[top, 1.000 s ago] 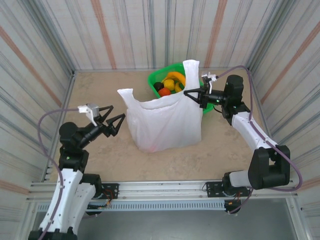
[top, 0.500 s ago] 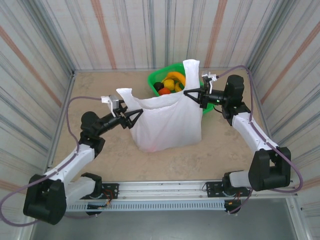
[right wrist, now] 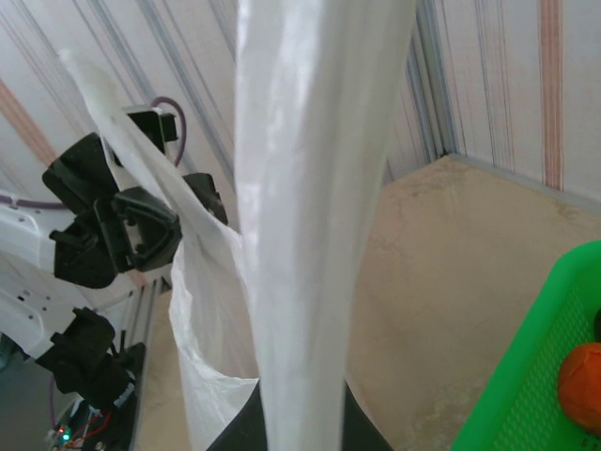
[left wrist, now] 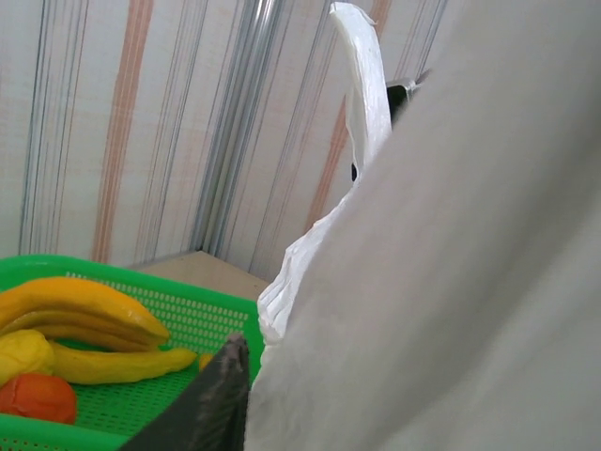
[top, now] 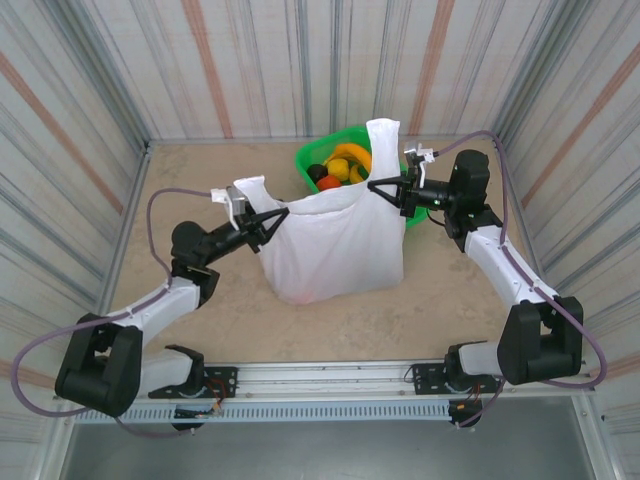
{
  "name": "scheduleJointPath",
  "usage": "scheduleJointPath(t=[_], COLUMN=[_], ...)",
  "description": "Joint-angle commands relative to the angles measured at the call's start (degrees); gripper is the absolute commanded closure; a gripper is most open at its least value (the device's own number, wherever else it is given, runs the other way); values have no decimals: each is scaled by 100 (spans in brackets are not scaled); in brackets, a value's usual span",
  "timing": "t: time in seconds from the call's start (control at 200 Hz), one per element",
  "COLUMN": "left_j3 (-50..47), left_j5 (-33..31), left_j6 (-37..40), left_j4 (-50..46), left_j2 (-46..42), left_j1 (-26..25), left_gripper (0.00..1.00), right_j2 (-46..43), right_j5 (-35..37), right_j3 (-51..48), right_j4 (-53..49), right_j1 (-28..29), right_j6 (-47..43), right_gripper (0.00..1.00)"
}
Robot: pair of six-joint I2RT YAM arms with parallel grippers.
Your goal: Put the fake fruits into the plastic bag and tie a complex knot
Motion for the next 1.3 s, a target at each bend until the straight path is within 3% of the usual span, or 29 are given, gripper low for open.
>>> scheduleJointPath(t=[0.0,0.12,0.441,0.561,0.776,0.947,1.292], left_j3=[174,166,838,1136,1117,1235,2579], left_j5=[116,42,-216,-332,-511,15,559], left_j6=[145,493,2235,2517,2469,2543,4389], left_j4=[249,-466,-4672,-5809,-6334,-6314,-8293], left_j2=[-58,-411,-1712,-1849,-1924,-1828,-1270], left_j1=[3,85,166,224,239,197,-473], left_gripper=[81,100,100,100,100,100,100], right_j2=[-197,-280,-572,-702,-1038,-1134,-624], right_j5=[12,104,576,846,1119,1182,1463], right_j3=[16,13,29,17,-384,-352,506], right_j4=[-146,-423,-1904,-2545,-2631,-2871,-4363], right_j1=[2,-27,26,89,97,171,811], right_j6=[-107,-278,-1332,-1793,-1886,-2079,-2957], right_gripper=[100,100,100,100,100,100,100])
